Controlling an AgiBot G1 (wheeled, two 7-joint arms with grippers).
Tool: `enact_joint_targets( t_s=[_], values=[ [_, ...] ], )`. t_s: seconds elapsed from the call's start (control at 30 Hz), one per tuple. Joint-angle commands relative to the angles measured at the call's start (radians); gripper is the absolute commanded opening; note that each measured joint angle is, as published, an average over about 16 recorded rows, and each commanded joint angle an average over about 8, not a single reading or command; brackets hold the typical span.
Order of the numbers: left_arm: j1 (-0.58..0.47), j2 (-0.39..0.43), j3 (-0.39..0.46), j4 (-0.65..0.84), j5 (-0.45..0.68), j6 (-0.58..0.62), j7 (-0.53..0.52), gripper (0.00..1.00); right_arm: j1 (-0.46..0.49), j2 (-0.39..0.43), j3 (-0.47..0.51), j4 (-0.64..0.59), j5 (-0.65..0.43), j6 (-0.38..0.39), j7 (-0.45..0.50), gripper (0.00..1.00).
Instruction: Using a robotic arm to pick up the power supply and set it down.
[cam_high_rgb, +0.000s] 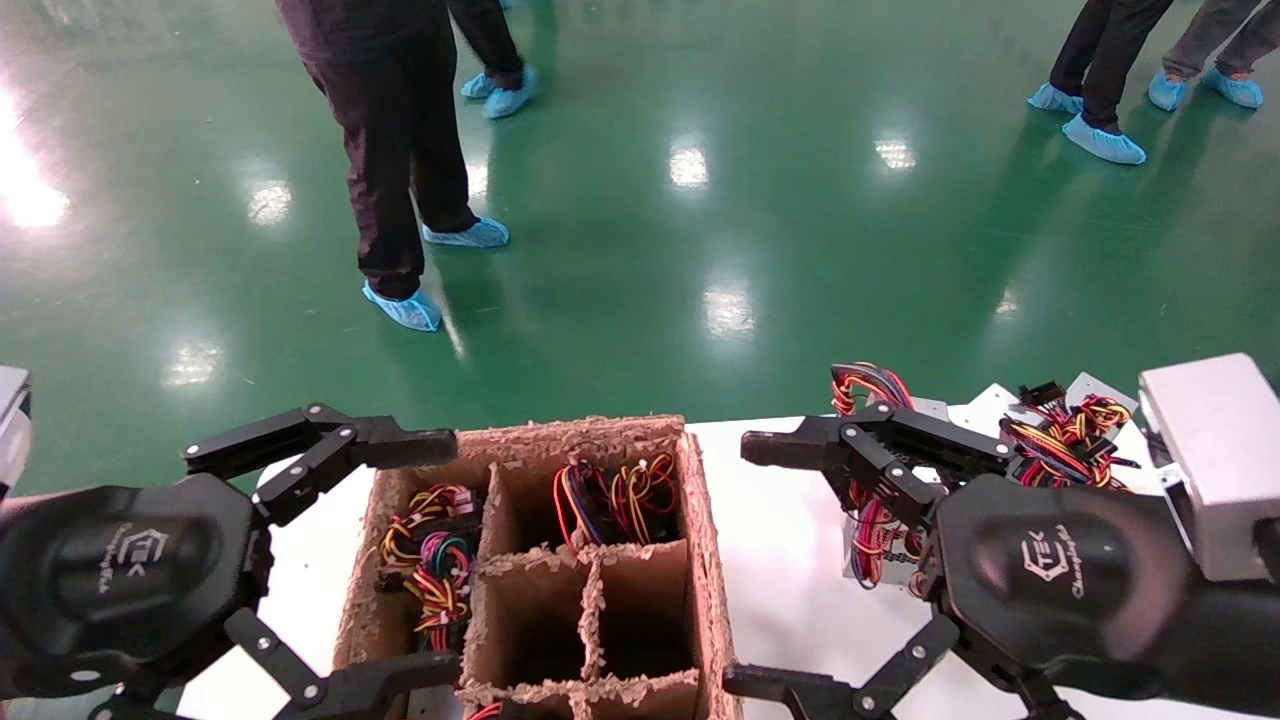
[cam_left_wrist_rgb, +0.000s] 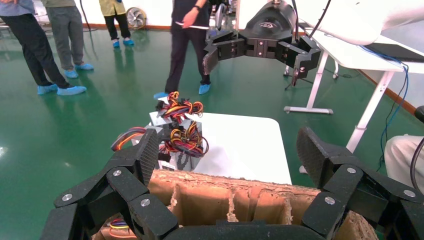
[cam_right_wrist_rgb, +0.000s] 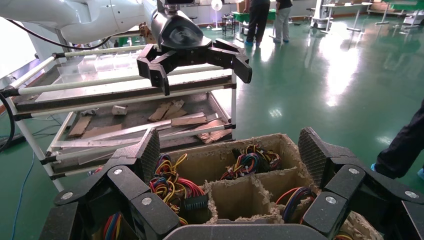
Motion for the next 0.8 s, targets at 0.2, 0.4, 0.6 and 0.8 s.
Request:
enact_joint_targets(
  t_s=[0.2, 0.4, 0.6, 0.8],
  values=[
    [0.000, 0.000, 0.000, 0.000, 0.000, 0.000, 0.000, 1.00, 0.000, 0.000, 0.000, 0.000, 0.000, 0.000, 0.000, 1.00],
    [0.000, 0.000, 0.000, 0.000, 0.000, 0.000, 0.000, 1.00, 0.000, 0.000, 0.000, 0.000, 0.000, 0.000, 0.000, 1.00],
    [0.000, 0.000, 0.000, 0.000, 0.000, 0.000, 0.000, 1.00, 0.000, 0.000, 0.000, 0.000, 0.000, 0.000, 0.000, 1.00],
    [0.000, 0.000, 0.000, 0.000, 0.000, 0.000, 0.000, 0.81, 0.000, 0.000, 0.000, 0.000, 0.000, 0.000, 0.000, 1.00]
  ],
)
